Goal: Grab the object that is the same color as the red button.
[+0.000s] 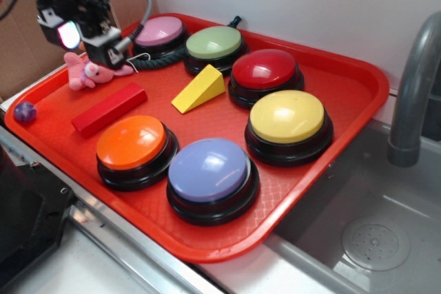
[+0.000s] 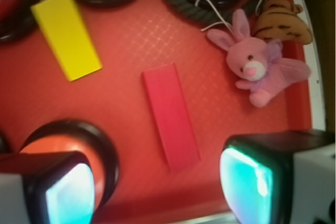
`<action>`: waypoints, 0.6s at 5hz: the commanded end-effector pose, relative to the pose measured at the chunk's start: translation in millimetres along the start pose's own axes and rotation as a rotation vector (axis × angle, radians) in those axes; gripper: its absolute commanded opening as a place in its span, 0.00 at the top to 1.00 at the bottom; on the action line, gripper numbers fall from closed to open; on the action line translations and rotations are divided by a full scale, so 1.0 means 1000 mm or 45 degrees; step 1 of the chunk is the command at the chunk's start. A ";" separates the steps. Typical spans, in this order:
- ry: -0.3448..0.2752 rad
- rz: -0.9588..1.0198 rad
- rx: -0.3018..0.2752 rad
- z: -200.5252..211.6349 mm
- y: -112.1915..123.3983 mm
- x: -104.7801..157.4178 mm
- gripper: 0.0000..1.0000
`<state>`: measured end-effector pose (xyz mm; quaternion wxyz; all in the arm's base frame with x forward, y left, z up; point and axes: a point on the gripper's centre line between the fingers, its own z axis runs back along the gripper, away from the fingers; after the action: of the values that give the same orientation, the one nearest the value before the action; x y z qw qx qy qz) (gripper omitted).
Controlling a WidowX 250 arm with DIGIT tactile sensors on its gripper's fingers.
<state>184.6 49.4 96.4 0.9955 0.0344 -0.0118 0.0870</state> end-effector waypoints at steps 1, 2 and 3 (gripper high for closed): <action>-0.031 0.078 0.007 -0.036 0.019 0.015 0.00; -0.017 0.085 -0.057 -0.057 0.017 0.015 0.00; 0.000 0.065 -0.091 -0.071 0.013 0.016 0.00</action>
<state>197.3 66.4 18.0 0.9933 -0.0025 0.0042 0.1157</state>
